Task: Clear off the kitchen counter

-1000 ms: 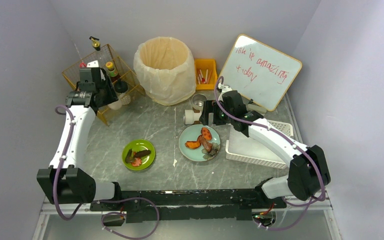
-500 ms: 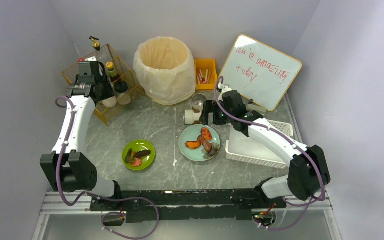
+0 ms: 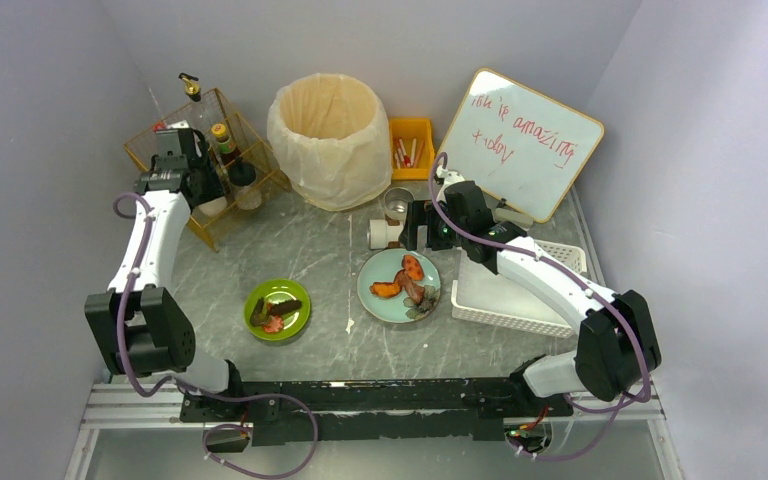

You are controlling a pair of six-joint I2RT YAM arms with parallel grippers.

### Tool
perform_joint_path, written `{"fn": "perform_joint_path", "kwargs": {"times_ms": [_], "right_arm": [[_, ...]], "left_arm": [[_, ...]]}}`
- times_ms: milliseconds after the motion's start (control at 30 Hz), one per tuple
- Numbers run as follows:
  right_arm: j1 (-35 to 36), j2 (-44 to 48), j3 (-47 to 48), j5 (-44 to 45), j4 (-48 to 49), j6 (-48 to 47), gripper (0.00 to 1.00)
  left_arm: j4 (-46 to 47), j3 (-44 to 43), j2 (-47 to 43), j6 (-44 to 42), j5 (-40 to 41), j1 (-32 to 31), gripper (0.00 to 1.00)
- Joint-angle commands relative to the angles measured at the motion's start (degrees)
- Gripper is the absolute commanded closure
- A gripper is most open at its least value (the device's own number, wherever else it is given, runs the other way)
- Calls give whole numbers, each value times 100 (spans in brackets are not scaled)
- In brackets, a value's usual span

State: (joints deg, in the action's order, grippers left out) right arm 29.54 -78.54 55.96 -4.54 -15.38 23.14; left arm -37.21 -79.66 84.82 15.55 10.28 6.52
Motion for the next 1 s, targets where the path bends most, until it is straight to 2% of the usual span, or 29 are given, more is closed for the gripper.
{"fn": "perform_joint_path", "kwargs": {"times_ms": [0,533,900,967], "right_arm": [[-32,24,169,80,138,-22,0],[-28,-47,191,206,123,-110,0],[-29,-38,202,258,94,-131,0],[-29,-38,213,262,91,-135,0]], "left_arm": [[388,143,135,-112,-13,20,95],[719,-119,1127,93,-228,16,95],[854,-207,1443,161,-506,16,95],[812,-269,1492,152,-499,18,90]]}}
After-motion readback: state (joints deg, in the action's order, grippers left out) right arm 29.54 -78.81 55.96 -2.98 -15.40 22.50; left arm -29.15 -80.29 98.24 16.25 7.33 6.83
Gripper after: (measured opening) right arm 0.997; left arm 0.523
